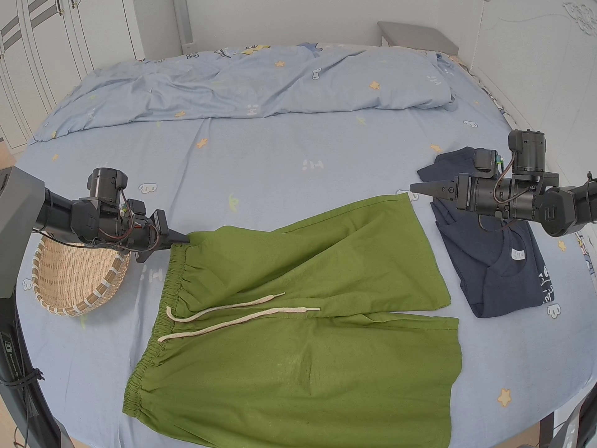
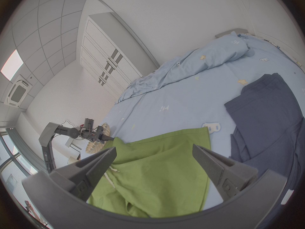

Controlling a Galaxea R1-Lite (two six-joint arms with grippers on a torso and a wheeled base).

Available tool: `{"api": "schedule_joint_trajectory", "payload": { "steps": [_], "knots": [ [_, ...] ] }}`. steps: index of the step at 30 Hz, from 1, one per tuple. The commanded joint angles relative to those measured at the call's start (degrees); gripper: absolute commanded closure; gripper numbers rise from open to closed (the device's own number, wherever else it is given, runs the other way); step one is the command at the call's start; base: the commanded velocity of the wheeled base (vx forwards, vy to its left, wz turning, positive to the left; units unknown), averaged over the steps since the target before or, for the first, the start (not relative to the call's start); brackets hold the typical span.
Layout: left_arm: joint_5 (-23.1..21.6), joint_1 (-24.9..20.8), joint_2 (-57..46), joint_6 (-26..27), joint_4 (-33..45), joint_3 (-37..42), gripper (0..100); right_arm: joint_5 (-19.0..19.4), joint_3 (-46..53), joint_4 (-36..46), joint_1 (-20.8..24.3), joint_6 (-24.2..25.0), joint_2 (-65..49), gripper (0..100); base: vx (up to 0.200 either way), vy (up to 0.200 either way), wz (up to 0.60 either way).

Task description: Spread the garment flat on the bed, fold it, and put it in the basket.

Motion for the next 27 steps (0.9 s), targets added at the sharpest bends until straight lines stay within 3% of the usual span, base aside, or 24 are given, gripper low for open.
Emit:
{"api": "schedule_joint_trajectory", "payload": {
  "steps": [1,13,27],
  "knots": [
    [0.1,0.0,-2.9,-0.2,-2.0,0.3,100,0.0,-4.1,-0.3,-1.6,0.0,5.4,0,0.000,0.000,0.00],
    [0.1,0.9,-5.9,-0.2,-3.4,-1.2,100,-0.3,-16.0,-0.3,-2.6,-0.1,18.0,0,0.000,0.000,0.00],
    [0.1,0.8,-5.2,-0.3,-3.7,-4.0,100,-3.2,-22.0,-0.7,-2.3,0.4,25.0,0,0.000,0.000,0.00]
  ]
}}
